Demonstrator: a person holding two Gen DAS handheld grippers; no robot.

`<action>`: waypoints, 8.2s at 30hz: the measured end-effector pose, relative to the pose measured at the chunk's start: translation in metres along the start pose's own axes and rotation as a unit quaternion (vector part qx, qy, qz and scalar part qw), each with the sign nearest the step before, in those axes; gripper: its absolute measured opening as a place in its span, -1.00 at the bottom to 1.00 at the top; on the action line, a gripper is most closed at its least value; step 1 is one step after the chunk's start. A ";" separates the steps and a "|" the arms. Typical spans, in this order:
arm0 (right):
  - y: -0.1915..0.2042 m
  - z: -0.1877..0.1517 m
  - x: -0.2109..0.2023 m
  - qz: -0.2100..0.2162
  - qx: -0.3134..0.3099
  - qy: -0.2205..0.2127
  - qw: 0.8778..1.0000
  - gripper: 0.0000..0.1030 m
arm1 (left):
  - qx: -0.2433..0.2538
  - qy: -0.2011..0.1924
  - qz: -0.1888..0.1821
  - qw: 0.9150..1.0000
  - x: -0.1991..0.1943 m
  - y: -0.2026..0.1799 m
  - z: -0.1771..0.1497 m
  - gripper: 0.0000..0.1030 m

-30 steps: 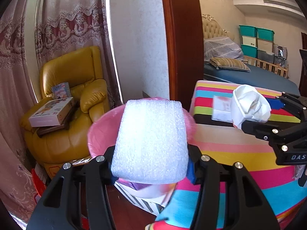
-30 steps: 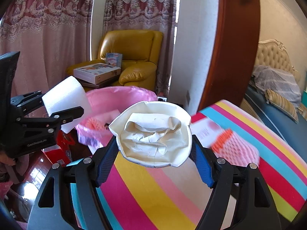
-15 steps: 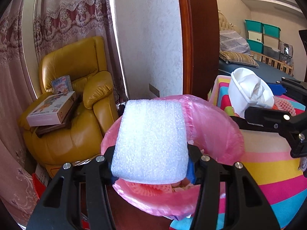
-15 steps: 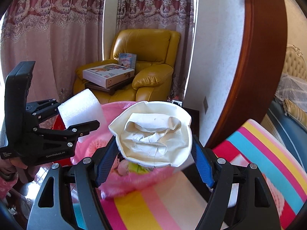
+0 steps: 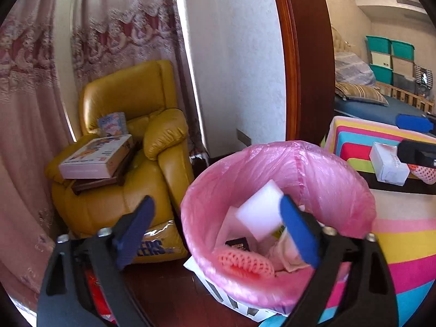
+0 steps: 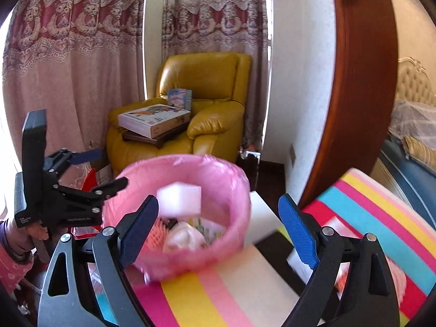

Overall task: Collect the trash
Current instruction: 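Open both tools over the pink bin, dropping foam block and paper cup, then move both open tools back over the striped bed cover, then grasp the pink-white fruit foam net with the right tool, then grasp the white tissue box with purple print using the left tool, then carry the tissue box with left tool while right tool carries fruit net to bin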

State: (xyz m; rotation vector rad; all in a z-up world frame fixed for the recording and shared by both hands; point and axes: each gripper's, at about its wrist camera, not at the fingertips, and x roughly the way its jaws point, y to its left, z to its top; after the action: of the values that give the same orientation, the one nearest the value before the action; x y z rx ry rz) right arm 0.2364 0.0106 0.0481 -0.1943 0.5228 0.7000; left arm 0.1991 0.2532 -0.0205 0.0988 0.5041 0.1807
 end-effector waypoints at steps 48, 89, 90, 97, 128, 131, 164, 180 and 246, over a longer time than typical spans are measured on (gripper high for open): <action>-0.118 -0.140 -0.127 -0.204 0.156 0.050 0.965 0.64 | 0.051 0.030 -0.153 0.986 -0.034 -0.223 -0.017 0.91; -0.108 -0.091 -0.004 -0.235 -0.060 0.161 0.957 0.47 | 0.000 0.055 -0.221 0.974 -0.024 -0.204 -0.022 0.90; -0.112 -0.092 -0.004 -0.243 -0.058 0.161 0.955 0.47 | -0.002 0.055 -0.223 0.973 -0.024 -0.203 -0.022 0.90; -0.147 -0.105 -0.023 -0.279 -0.002 0.161 0.947 0.13 | -0.002 0.056 -0.223 0.973 -0.023 -0.204 -0.022 0.90; -0.166 -0.157 -0.156 -0.264 0.144 0.063 0.952 -0.29 | 0.047 0.113 -0.210 0.970 -0.003 -0.228 -0.007 0.90; -0.164 -0.156 -0.154 -0.264 0.137 0.066 0.952 -0.29 | 0.061 0.109 -0.199 0.972 0.005 -0.239 0.011 0.90; -0.167 -0.157 -0.152 -0.251 0.140 0.076 0.955 -0.29 | 0.112 0.088 -0.201 0.969 0.028 -0.293 0.036 0.26; -0.144 -0.154 -0.150 -0.200 0.126 0.089 0.968 -0.29 | 0.071 0.050 -0.191 0.978 -0.049 -0.256 -0.003 0.27; 0.038 0.013 0.032 0.036 -0.075 0.098 0.992 -0.23 | -0.048 0.050 -0.042 0.997 -0.002 0.008 0.011 0.27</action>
State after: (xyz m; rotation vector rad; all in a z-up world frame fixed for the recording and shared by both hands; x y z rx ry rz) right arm 0.2372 0.0618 0.0428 -0.3893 0.6679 0.7960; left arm 0.2018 0.2602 -0.0094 -0.0252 0.5974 0.1267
